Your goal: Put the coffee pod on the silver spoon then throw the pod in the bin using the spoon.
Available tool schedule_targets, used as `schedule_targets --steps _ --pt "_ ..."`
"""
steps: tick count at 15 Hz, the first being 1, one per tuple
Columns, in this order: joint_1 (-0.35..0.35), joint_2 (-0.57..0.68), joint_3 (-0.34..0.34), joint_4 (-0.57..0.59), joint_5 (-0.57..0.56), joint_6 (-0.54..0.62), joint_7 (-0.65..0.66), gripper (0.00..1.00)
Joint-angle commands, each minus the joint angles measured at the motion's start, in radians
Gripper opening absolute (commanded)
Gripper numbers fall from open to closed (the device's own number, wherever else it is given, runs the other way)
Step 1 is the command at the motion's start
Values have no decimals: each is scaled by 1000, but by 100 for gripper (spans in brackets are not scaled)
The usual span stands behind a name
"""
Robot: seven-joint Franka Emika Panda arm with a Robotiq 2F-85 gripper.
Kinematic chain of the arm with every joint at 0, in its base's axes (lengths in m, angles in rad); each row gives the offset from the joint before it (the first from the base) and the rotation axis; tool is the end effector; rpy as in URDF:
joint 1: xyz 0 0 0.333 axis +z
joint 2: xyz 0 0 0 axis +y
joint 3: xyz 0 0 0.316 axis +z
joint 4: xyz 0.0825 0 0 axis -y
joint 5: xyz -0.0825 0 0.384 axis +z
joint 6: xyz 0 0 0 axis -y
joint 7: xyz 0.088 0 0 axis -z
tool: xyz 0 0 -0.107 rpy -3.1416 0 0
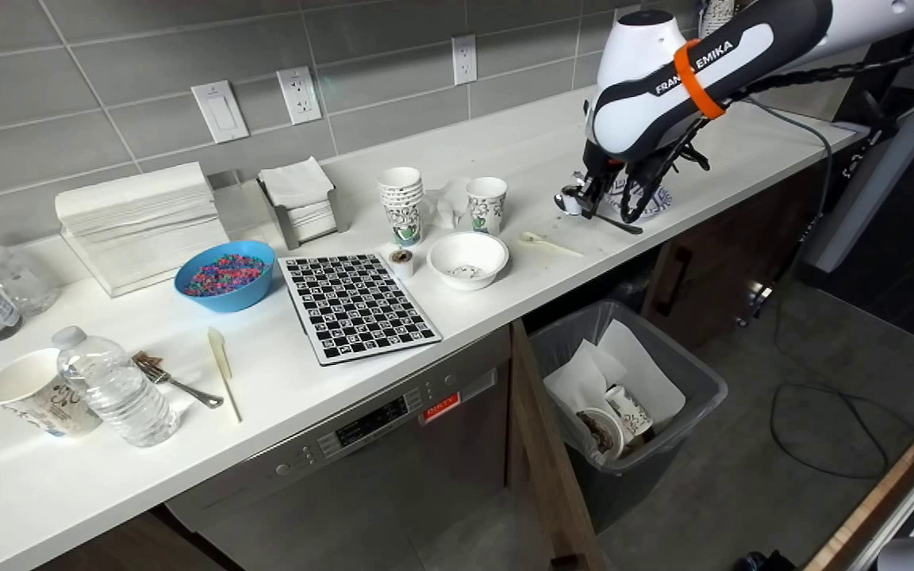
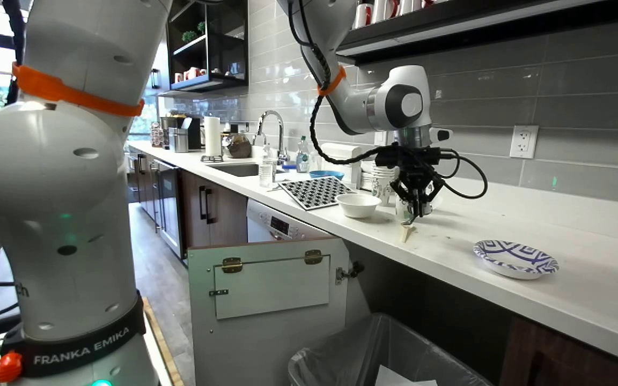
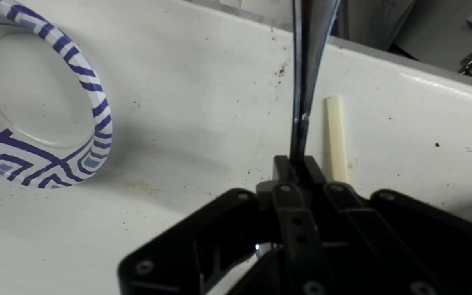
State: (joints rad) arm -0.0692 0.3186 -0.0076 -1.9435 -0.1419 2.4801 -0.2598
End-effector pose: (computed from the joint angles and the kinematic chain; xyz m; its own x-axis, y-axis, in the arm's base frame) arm 0.6330 -0.0479 0.3405 0.9405 0.2916 0.1743 0.2648 -0.9507 0.1615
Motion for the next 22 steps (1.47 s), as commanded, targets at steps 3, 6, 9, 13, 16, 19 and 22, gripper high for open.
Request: schedule_targets --steps 3,6,9,13,16,19,22 --pt "5 3 7 20 -14 -62 -60 2" --pt "-3 -11 22 7 -17 -116 -170 2" --pt "-10 -26 29 -15 -22 -113 -268 2" --pt "-14 -44 26 -40 -47 -89 -376 2" --pt "-13 -61 20 -59 -84 -90 -451 2" --pt "-7 -86 16 -88 -124 -113 -514 2" --pt "4 -109 10 -119 -174 -141 -544 2"
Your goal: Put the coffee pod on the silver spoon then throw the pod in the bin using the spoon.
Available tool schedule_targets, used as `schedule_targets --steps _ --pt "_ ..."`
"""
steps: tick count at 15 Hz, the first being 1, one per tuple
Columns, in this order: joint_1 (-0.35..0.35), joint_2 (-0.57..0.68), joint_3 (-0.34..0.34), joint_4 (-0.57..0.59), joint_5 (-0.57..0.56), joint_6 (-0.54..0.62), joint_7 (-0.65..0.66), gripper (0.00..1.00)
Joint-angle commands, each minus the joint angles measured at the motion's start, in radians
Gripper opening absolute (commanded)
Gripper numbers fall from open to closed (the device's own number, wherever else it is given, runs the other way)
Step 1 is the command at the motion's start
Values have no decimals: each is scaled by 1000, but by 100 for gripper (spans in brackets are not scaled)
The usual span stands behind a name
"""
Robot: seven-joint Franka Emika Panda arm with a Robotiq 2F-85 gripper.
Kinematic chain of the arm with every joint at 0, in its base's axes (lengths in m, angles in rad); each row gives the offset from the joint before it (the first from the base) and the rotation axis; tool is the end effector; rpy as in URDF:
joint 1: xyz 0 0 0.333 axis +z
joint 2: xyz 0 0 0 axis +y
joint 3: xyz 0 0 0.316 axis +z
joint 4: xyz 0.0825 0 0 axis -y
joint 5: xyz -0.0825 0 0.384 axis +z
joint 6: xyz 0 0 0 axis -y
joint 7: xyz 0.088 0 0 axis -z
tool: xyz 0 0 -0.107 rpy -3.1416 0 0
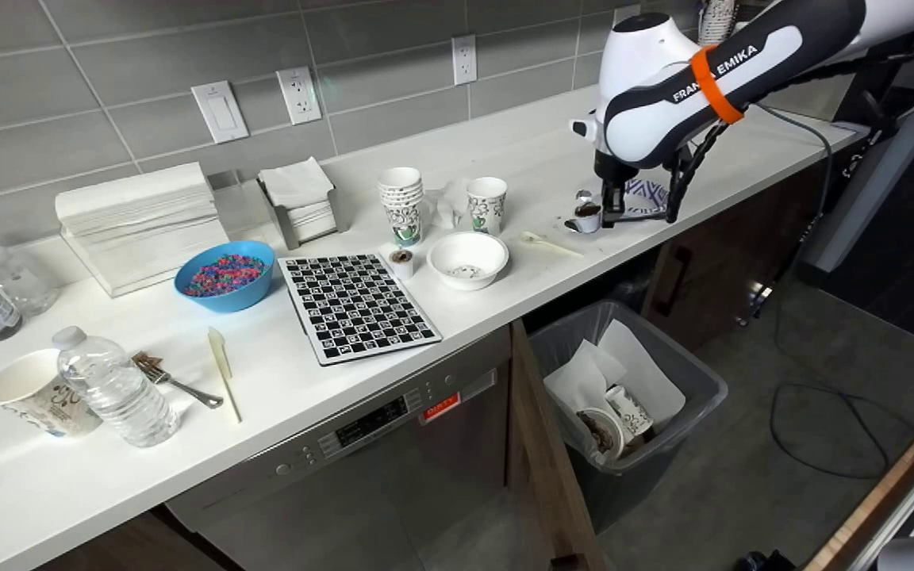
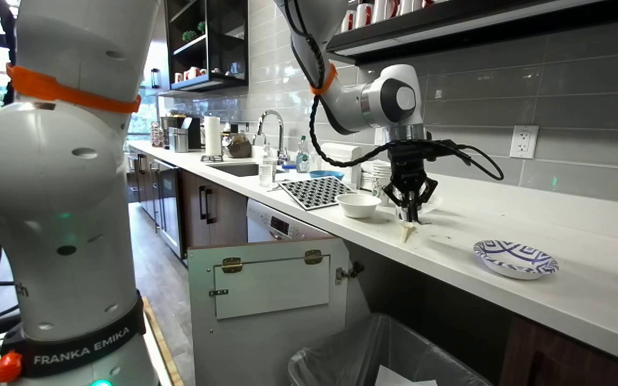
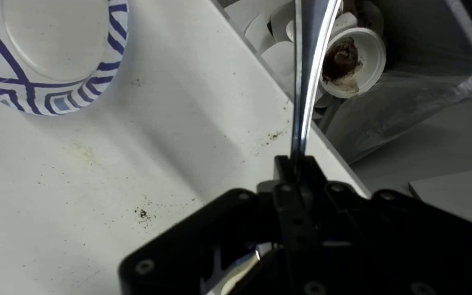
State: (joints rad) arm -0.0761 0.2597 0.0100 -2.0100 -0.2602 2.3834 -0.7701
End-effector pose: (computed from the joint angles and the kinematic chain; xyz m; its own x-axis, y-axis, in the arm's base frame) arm 0.6062 -0.0428 0.3372 0.6390 0.7663 -0.0670 0.7604 -0.6160 0.2059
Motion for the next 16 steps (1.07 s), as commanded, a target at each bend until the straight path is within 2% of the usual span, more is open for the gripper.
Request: schedule_targets --steps 1,8,16 --pt "16 -58 -10 -61 -76 -64 -32 2" --pt "58 -88 -11 -58 -242 -302 33 2" --pt "74 -106 -2 -65 -307 -454 34 2"
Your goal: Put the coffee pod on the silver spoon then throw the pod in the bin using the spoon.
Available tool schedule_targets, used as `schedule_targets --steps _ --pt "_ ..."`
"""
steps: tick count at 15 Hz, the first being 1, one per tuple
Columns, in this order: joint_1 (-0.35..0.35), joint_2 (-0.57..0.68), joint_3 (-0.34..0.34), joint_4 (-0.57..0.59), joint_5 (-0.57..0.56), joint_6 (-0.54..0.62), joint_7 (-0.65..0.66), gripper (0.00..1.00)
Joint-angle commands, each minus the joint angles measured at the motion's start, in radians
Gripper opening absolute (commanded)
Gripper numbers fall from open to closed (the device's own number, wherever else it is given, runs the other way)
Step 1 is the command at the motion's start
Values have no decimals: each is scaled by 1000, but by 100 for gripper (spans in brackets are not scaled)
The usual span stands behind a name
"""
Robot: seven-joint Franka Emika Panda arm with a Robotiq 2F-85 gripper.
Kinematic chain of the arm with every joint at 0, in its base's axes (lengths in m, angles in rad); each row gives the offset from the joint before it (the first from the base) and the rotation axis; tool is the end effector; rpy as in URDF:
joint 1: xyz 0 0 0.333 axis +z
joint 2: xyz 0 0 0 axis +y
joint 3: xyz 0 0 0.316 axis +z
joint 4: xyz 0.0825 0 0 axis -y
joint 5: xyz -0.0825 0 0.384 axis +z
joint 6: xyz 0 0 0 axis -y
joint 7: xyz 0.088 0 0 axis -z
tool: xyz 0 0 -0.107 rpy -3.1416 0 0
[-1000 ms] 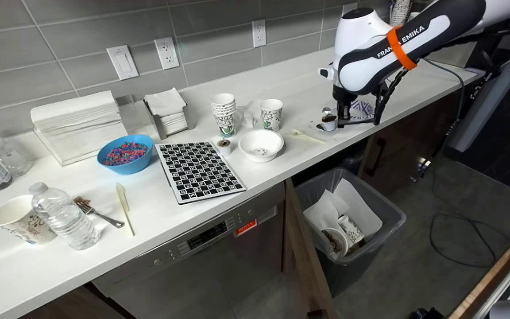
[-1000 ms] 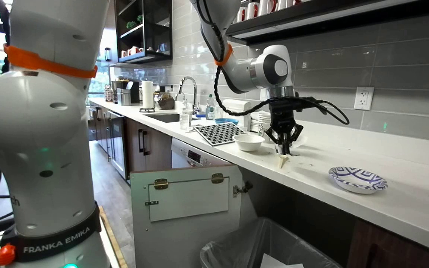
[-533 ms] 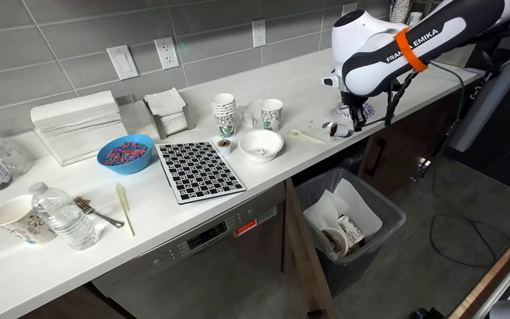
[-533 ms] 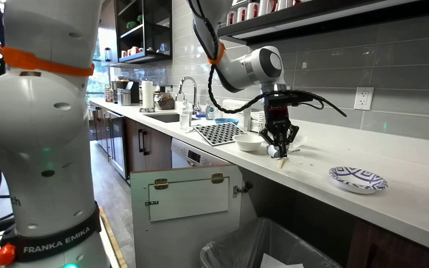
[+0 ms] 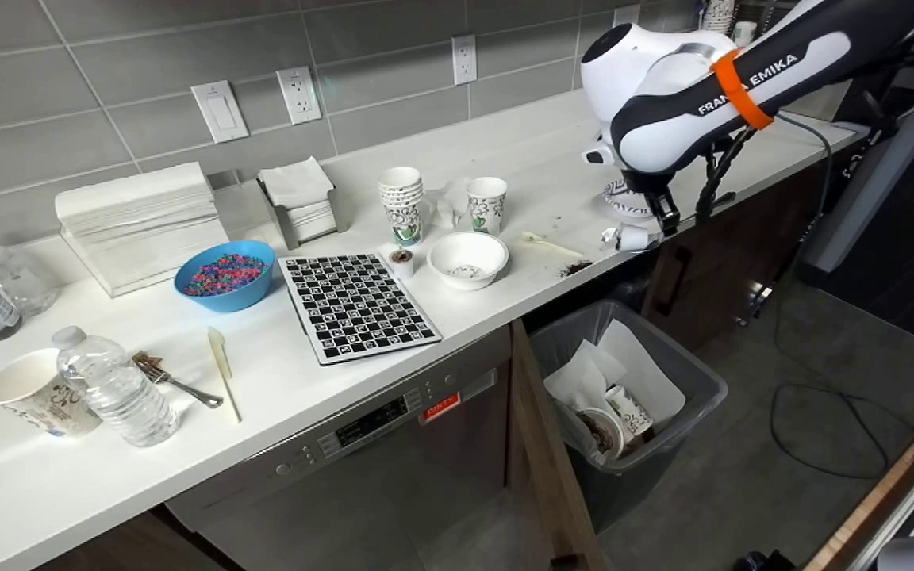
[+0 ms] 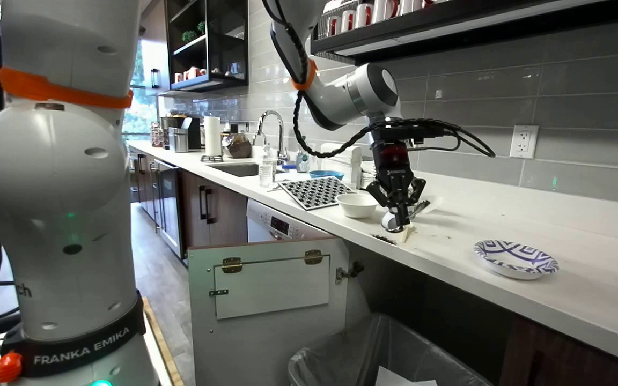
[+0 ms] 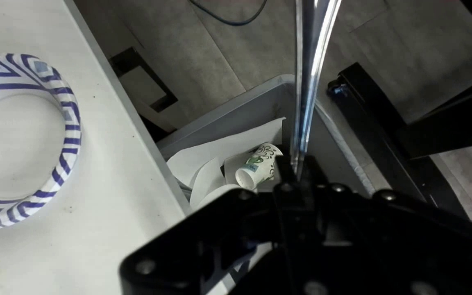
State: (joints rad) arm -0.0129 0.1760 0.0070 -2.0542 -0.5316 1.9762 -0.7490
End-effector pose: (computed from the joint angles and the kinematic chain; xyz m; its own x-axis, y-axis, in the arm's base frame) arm 0.5541 -0.0356 0.3408 0.4774 0.7311 -0.4874 0.8608 -0.5005 0.0924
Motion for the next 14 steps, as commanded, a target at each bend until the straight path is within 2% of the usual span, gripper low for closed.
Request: schedule_targets --steps 1,7,14 --pt "12 -23 1 -22 -39 -56 13 2" --pt "14 -22 7 -21 -50 -106 7 2" --pt "12 -31 10 -33 -58 -90 9 2"
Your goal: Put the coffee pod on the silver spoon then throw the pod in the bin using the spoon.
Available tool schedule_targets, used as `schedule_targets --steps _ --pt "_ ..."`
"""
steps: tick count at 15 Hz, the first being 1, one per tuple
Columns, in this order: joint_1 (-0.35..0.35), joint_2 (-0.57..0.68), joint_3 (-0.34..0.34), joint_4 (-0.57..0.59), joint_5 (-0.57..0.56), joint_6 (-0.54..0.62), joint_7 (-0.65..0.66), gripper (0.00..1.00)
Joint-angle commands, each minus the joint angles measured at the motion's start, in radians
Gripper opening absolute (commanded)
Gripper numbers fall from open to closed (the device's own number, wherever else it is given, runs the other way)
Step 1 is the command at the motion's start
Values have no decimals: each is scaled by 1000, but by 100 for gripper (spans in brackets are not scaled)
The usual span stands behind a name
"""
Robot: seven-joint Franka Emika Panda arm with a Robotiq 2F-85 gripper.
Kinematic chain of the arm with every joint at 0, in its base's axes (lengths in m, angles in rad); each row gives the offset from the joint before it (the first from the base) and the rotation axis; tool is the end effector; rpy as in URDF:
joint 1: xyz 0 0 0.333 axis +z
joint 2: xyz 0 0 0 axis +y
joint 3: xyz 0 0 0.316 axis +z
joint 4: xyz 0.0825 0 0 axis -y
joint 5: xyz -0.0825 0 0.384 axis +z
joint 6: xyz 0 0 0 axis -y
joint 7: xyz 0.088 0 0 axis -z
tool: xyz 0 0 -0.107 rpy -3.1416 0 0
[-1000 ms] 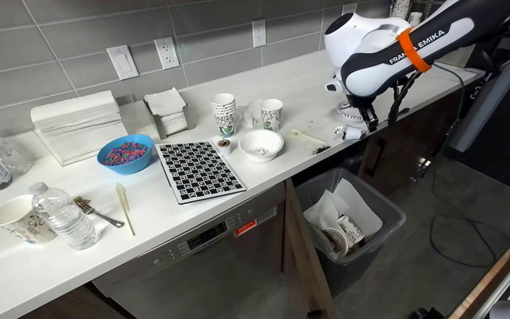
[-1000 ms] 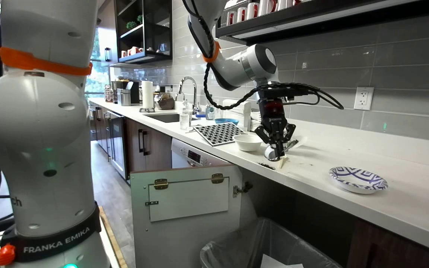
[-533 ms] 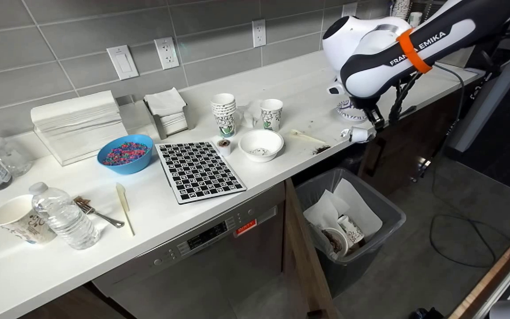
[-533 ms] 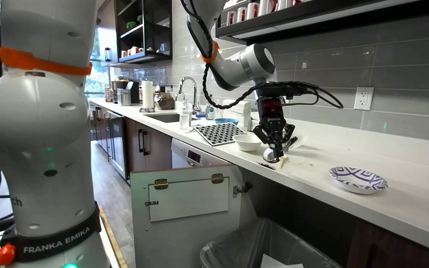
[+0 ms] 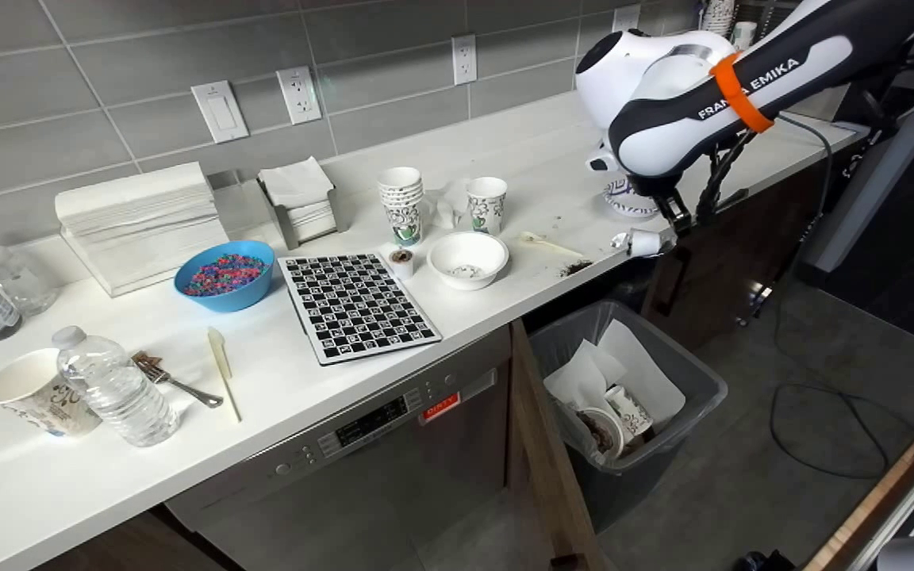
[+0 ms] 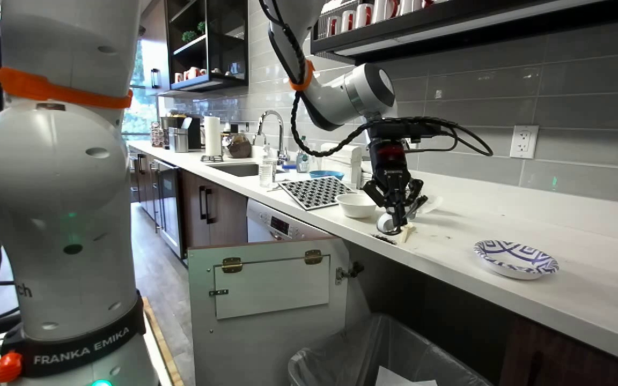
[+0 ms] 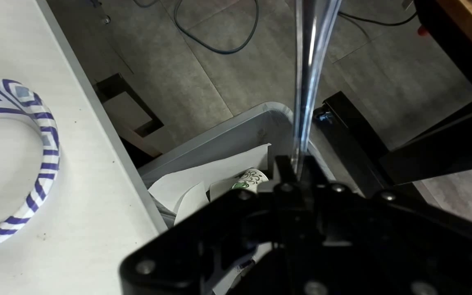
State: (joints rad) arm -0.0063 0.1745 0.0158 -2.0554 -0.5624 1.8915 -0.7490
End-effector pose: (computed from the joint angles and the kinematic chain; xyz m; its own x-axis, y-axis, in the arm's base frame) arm 0.5450 -0.0343 0.3387 0.4402 0.7048 -0.5563 0.8658 -0.4973 0.0552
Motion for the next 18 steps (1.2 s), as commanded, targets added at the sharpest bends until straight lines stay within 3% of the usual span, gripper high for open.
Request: schedule_targets --steps 1,14,18 --pt "4 -31 1 -33 -28 -2 9 2" --pt "-2 -53 -3 -44 -28 16 19 2" --pt "-22 -70 -13 -47 43 159 93 2"
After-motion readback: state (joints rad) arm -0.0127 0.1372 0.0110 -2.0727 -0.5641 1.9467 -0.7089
